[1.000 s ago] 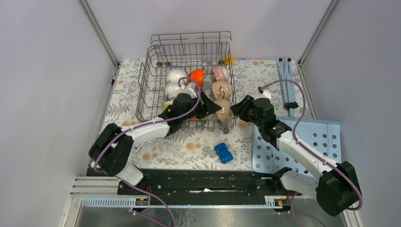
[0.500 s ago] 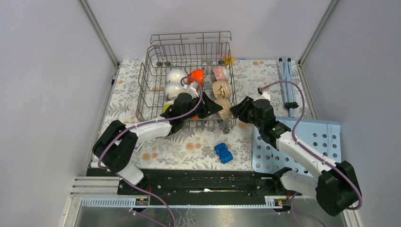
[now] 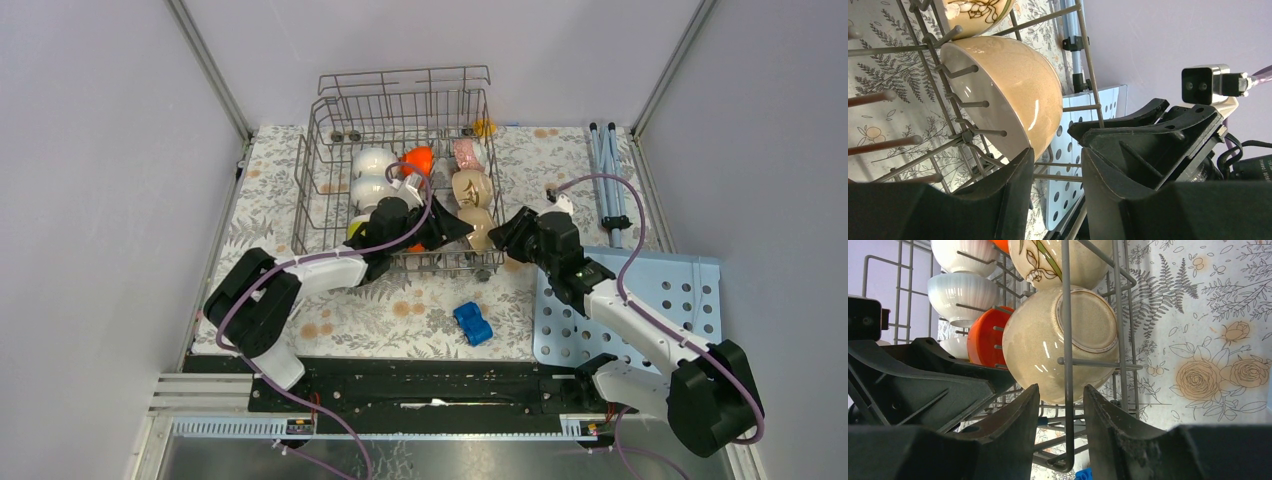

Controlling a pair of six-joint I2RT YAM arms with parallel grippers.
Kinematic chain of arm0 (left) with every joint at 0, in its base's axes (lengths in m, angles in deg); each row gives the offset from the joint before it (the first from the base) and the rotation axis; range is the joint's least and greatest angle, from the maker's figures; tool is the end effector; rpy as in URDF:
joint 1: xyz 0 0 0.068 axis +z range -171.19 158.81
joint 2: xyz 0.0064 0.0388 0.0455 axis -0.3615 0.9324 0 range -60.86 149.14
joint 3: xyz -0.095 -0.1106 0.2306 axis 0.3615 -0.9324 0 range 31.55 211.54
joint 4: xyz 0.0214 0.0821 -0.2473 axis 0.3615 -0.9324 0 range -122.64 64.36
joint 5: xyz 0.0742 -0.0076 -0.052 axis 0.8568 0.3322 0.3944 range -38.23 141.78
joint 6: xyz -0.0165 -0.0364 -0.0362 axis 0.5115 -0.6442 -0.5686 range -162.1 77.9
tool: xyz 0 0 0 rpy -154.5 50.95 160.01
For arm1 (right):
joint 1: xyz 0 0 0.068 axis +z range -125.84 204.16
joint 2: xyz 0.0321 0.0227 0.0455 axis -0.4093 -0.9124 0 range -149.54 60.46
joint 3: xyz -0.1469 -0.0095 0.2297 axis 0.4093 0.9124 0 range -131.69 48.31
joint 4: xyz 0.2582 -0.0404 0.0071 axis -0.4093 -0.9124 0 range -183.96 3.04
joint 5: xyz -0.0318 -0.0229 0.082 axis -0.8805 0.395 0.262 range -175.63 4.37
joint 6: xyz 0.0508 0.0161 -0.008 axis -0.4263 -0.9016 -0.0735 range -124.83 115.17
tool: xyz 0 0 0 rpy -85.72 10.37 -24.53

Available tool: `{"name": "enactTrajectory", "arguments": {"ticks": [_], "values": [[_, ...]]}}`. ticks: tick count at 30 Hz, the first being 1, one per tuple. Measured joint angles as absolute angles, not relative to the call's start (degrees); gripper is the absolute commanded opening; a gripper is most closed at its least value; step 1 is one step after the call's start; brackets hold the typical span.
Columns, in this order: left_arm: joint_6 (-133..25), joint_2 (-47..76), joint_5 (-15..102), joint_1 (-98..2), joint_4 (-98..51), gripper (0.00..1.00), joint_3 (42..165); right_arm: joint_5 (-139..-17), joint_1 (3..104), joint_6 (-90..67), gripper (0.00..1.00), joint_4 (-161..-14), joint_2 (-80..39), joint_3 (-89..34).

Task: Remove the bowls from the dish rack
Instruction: Pick up the bowl from the dish rack.

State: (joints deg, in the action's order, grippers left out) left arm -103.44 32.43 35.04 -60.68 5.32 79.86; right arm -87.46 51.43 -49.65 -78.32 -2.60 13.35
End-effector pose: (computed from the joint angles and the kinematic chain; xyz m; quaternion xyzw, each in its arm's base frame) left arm 0.2680 -0.2341 0.2202 -0.0599 0.7826 -0.5424 0.2997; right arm 0.2210 0.1126 0.2499 0.1336 0.8053 0.3292 0.4745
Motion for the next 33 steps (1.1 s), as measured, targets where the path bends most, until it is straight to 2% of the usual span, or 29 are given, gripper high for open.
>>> {"name": "enactTrajectory", "arguments": {"ticks": [11, 16, 33], "values": [[-103.9, 33.0, 35.2, -61.0, 6.9, 0.57, 79.9, -87.4, 50.6, -49.4, 0.46, -78.4, -2.3, 13.7], [-103.0, 33.2, 38.4, -61.3, 4.3, 0.63, 80.0, -86.7, 50.6, -49.0, 0.5, -78.4, -2.1, 13.7], [-103.7, 34.1, 40.7, -61.8, 7.5, 0.55, 79.8, -85.8, 50.6, -48.0, 0.45, -78.5, -0.5, 13.7]]}}
